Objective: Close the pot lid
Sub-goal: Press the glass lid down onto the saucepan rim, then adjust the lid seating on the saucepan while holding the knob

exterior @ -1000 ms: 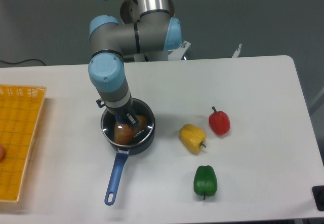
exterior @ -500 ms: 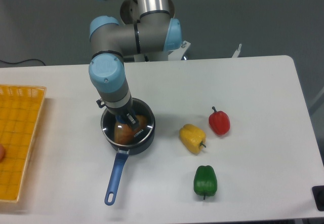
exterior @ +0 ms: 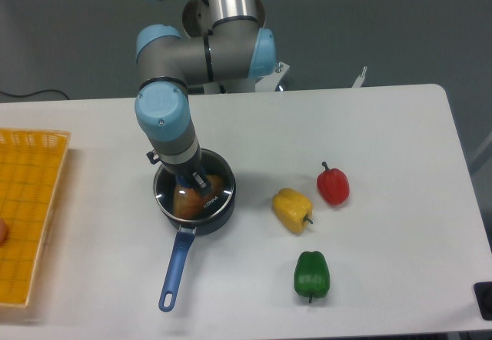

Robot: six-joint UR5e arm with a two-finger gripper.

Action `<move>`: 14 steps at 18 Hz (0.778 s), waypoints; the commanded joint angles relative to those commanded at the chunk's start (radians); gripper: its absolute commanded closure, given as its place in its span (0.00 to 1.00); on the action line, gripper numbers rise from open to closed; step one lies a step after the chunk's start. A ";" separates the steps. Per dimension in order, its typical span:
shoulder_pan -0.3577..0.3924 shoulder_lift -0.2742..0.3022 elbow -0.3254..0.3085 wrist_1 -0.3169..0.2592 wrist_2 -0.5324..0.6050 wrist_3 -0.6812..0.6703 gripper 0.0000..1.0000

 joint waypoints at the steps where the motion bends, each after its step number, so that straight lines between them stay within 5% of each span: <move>1: 0.000 0.000 0.000 0.000 0.000 0.000 0.47; 14: 0.000 -0.009 -0.002 0.015 0.000 -0.005 0.45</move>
